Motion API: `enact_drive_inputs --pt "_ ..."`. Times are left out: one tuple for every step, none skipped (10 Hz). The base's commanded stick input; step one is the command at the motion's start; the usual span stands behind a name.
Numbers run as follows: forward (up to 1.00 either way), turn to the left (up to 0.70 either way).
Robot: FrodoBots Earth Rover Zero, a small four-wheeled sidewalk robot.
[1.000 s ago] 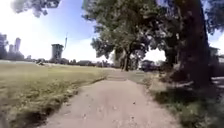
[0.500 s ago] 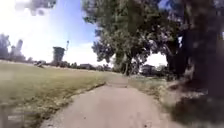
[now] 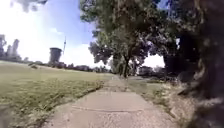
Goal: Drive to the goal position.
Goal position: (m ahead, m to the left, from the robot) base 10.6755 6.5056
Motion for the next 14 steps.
enact_drive_inputs --pt "1.00 0.00" --pt "1.00 0.00" --pt "1.00 0.00" --pt "1.00 0.00" --pt "1.00 0.00" --pt "1.00 0.00" --pt "1.00 0.00" --pt "1.00 0.00" --pt "1.00 0.00" --pt "1.00 0.00" --pt "1.00 0.00" --pt "1.00 0.00" --pt "1.00 0.00" --pt "1.00 0.00"
